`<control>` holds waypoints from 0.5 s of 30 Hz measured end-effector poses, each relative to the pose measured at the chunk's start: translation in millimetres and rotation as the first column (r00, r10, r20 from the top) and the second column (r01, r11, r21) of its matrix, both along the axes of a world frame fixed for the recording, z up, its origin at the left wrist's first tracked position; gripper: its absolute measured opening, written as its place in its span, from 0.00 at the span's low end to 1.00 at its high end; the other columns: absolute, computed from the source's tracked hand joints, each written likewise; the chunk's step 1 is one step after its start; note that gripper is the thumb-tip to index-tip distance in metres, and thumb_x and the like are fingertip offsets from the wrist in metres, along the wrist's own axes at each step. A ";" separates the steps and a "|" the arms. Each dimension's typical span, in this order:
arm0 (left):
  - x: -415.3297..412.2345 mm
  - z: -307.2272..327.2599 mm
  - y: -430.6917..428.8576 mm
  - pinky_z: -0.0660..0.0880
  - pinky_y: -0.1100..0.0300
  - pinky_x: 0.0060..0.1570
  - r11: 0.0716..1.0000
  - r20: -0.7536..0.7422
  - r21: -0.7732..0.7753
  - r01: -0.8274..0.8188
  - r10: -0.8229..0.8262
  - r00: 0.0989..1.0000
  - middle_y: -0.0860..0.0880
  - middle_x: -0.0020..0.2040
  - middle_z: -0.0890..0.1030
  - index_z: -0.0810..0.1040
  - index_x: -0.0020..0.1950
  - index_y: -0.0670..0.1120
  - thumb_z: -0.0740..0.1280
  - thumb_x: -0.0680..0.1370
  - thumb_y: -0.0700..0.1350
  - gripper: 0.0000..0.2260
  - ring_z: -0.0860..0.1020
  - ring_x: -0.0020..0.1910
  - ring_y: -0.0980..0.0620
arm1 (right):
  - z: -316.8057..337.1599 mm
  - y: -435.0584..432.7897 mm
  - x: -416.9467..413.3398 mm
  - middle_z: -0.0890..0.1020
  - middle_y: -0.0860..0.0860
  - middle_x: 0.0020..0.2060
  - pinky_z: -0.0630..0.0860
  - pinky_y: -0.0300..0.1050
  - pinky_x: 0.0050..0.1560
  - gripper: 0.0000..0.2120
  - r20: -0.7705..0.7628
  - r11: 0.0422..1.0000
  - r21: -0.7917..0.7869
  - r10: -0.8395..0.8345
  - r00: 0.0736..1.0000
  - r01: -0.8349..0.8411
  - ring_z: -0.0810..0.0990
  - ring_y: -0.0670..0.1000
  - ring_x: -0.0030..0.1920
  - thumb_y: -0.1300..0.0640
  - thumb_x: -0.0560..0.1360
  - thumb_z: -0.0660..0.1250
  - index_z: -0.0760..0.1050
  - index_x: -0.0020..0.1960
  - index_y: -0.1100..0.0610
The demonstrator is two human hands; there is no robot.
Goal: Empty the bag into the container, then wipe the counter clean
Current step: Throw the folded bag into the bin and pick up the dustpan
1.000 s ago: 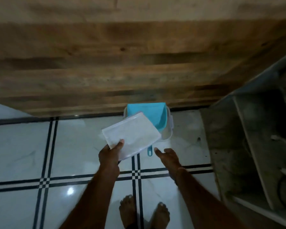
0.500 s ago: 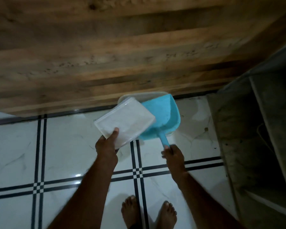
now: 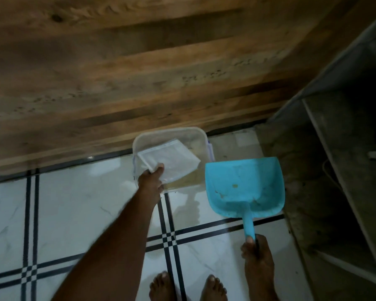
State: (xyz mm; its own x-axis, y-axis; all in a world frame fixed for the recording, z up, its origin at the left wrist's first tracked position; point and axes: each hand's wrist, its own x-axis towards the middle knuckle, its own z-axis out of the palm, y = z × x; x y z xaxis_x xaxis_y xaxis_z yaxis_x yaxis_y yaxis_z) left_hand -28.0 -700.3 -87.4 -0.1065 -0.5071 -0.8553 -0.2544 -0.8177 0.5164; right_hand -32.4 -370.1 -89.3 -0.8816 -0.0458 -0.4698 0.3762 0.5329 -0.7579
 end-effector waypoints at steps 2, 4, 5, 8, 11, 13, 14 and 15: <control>5.1 -0.9 1.6 0.76 0.54 0.55 0.995 0.022 0.064 0.074 -0.076 0.997 0.43 0.60 0.79 0.73 0.72 0.41 0.72 0.80 0.44 0.21 0.77 0.54 0.48 | 3.4 -0.1 4.3 0.78 0.53 0.33 0.73 0.44 0.37 0.08 0.020 1.000 -0.015 -0.018 1.000 0.018 0.75 0.52 0.34 0.56 0.83 0.64 0.76 0.46 0.48; 13.4 8.0 3.5 0.78 0.54 0.49 0.993 0.088 0.038 0.108 -0.111 0.990 0.40 0.59 0.80 0.74 0.71 0.40 0.73 0.79 0.41 0.22 0.78 0.51 0.47 | 18.0 -0.1 7.8 0.78 0.56 0.33 0.73 0.46 0.38 0.09 0.049 1.000 -0.018 0.001 0.999 0.000 0.74 0.53 0.34 0.56 0.83 0.63 0.75 0.45 0.48; 17.0 20.1 4.7 0.78 0.55 0.44 0.990 0.108 0.010 0.139 -0.139 0.984 0.41 0.54 0.80 0.74 0.70 0.39 0.73 0.79 0.40 0.21 0.78 0.47 0.48 | 31.8 -0.7 9.1 0.78 0.57 0.33 0.72 0.47 0.39 0.09 0.055 1.000 -0.012 0.015 0.998 -0.015 0.74 0.54 0.34 0.56 0.83 0.63 0.75 0.45 0.49; 23.4 70.5 10.4 0.77 0.54 0.44 0.944 0.170 -0.100 0.314 -0.295 0.940 0.43 0.51 0.82 0.77 0.66 0.42 0.74 0.79 0.43 0.18 0.79 0.46 0.48 | 81.3 -2.1 12.0 0.80 0.58 0.34 0.72 0.47 0.38 0.10 0.106 0.999 0.002 0.034 0.994 -0.035 0.76 0.55 0.35 0.54 0.83 0.64 0.75 0.43 0.54; 26.0 142.4 22.6 0.79 0.50 0.59 0.813 0.272 -0.249 0.526 -0.463 0.844 0.47 0.52 0.83 0.79 0.62 0.47 0.76 0.77 0.48 0.16 0.82 0.55 0.45 | 142.3 -1.2 14.5 0.80 0.56 0.33 0.74 0.48 0.40 0.14 0.119 0.999 0.017 0.028 0.992 -0.030 0.78 0.55 0.36 0.49 0.80 0.68 0.75 0.43 0.59; 30.1 202.2 38.4 0.78 0.51 0.60 0.725 0.303 -0.326 0.607 -0.528 0.793 0.50 0.49 0.83 0.79 0.61 0.48 0.76 0.77 0.48 0.15 0.82 0.53 0.46 | 193.1 0.8 18.8 0.79 0.56 0.33 0.74 0.49 0.39 0.15 0.152 1.000 -0.016 0.013 0.988 -0.011 0.76 0.53 0.35 0.47 0.79 0.70 0.76 0.43 0.59; 31.6 231.4 45.4 0.78 0.52 0.59 0.700 0.315 -0.349 0.623 -0.539 0.781 0.51 0.49 0.82 0.79 0.60 0.48 0.76 0.77 0.48 0.15 0.82 0.53 0.47 | 215.6 3.0 21.7 0.78 0.56 0.33 0.74 0.49 0.38 0.14 0.159 1.000 -0.028 0.014 0.987 -0.010 0.76 0.52 0.35 0.47 0.78 0.71 0.77 0.44 0.58; 34.3 261.5 53.8 0.78 0.53 0.59 0.687 0.314 -0.374 0.623 -0.538 0.782 0.51 0.49 0.82 0.79 0.61 0.48 0.76 0.76 0.49 0.15 0.82 0.53 0.47 | 237.6 7.6 26.0 0.78 0.54 0.34 0.75 0.49 0.38 0.12 0.162 0.999 -0.040 0.007 0.987 -0.001 0.76 0.52 0.36 0.48 0.78 0.71 0.77 0.45 0.56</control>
State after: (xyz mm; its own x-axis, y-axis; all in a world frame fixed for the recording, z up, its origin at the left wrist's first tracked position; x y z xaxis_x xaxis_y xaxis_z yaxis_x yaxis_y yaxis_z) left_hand 6.3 -646.4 174.2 -0.3864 -0.7091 -0.5899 -0.7157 -0.1729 0.6766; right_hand -6.4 -362.5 148.3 -0.7939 -0.0703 -0.6039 0.4936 0.5055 -0.7077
